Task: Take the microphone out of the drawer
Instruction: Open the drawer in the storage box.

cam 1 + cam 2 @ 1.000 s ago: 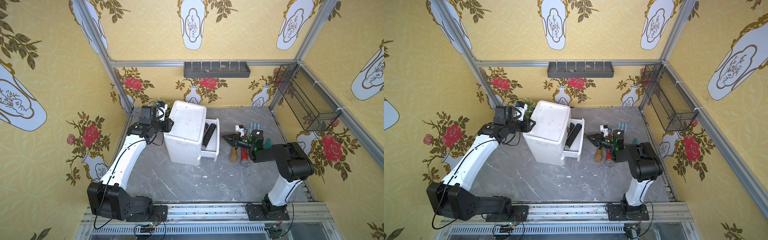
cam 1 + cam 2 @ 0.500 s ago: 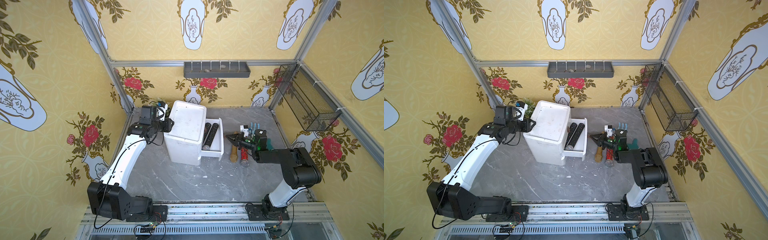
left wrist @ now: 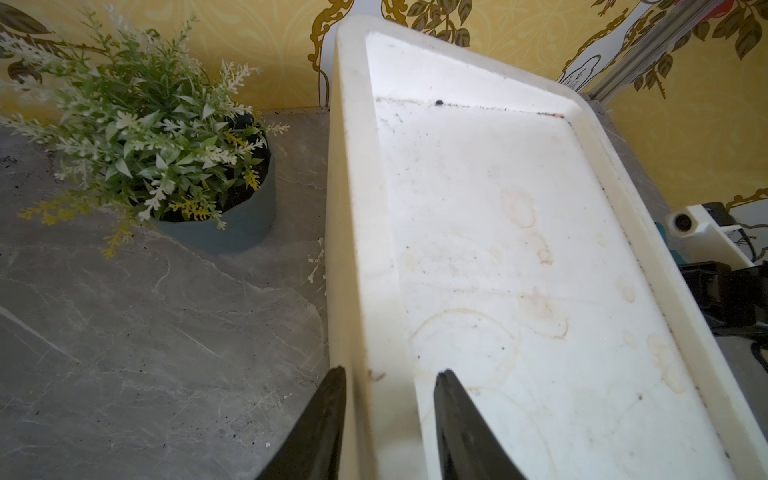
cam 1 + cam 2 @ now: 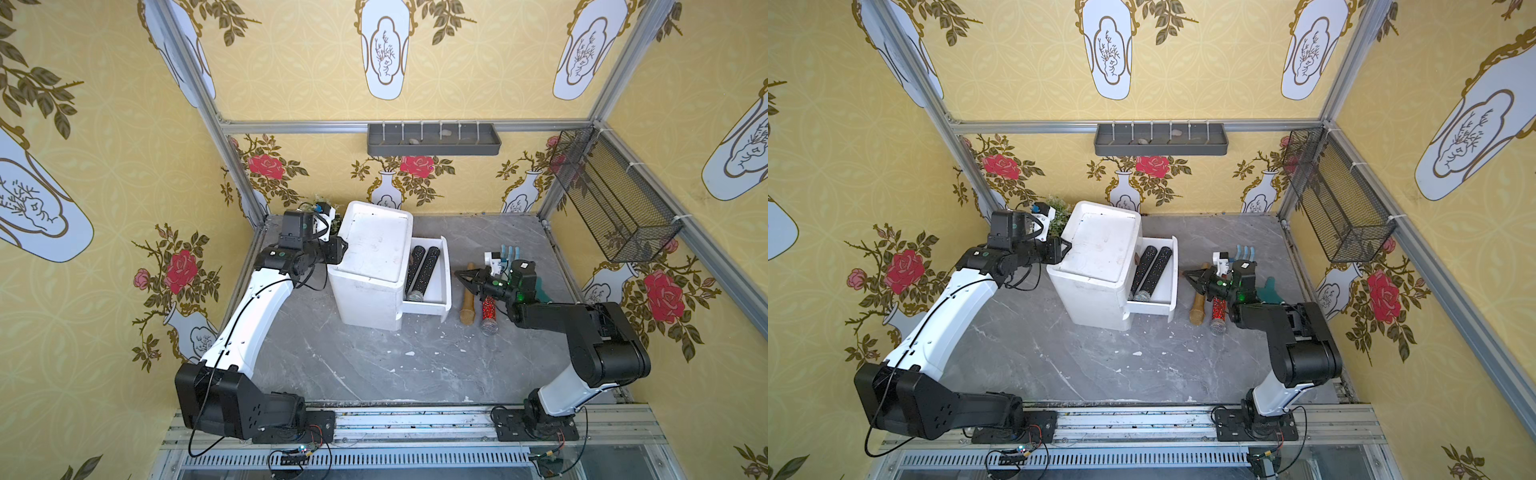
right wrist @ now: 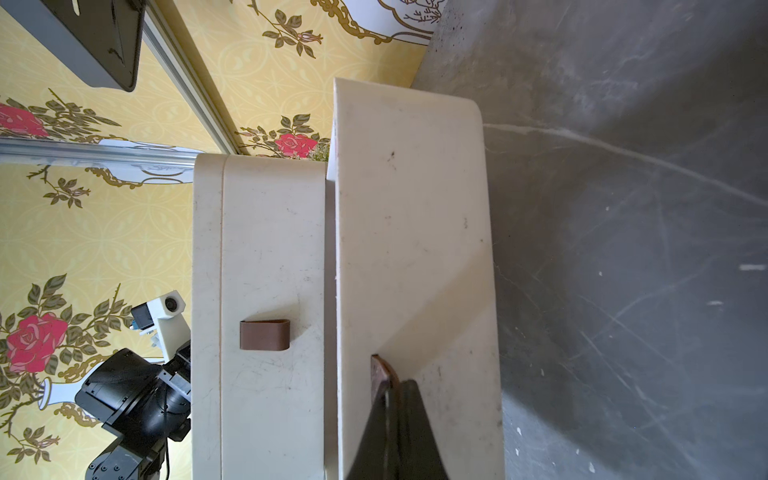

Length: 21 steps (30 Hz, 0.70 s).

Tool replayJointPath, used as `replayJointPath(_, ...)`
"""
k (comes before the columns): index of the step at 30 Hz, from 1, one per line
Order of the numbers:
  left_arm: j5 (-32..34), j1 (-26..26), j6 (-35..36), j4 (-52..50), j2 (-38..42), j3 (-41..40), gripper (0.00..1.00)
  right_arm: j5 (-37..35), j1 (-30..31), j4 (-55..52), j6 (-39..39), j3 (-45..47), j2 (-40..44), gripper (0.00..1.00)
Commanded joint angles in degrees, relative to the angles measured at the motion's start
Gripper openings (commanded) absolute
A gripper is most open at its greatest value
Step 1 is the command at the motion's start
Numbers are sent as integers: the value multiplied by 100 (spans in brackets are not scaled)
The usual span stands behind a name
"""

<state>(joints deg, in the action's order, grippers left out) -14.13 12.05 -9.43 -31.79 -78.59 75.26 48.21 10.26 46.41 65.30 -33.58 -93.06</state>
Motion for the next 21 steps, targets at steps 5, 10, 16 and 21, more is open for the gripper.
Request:
replayJointPath(5,24,9,82,-371,-71,-38,41,-522,166,-911,-541,-395,195,16)
replayJointPath(10,14,5,82,-372,-64,-29,41,-854,226,-1910,-865,-762,427,39)
replayJointPath(16,24,6,84,-371,-27,-38,43,-1222,220,-3090,-1040,-1325,555,52)
replayJointPath(21,50,8,91,-389,-29,-28,42,-2069,504,-4597,-1324,-2192,626,55)
